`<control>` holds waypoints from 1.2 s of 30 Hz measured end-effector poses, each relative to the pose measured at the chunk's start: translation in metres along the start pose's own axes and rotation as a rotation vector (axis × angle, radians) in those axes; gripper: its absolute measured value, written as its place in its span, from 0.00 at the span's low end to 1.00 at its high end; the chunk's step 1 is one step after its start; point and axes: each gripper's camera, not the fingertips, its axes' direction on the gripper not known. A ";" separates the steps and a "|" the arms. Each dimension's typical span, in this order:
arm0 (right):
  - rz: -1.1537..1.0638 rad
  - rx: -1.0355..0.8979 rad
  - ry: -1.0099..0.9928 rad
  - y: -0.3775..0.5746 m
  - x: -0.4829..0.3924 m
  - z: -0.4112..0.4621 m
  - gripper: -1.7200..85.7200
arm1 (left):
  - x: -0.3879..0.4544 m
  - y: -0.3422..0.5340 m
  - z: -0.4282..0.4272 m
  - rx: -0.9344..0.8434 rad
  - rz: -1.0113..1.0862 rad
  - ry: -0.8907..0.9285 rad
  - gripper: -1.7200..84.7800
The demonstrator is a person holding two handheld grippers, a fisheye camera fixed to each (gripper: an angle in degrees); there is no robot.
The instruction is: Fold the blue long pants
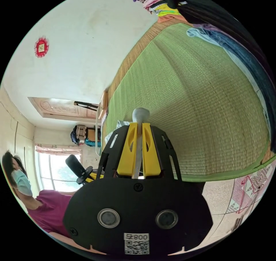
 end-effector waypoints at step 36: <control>-0.392 -0.395 0.027 0.034 -0.583 0.424 0.05 | -0.166 0.553 -0.721 0.808 -0.576 -0.052 0.05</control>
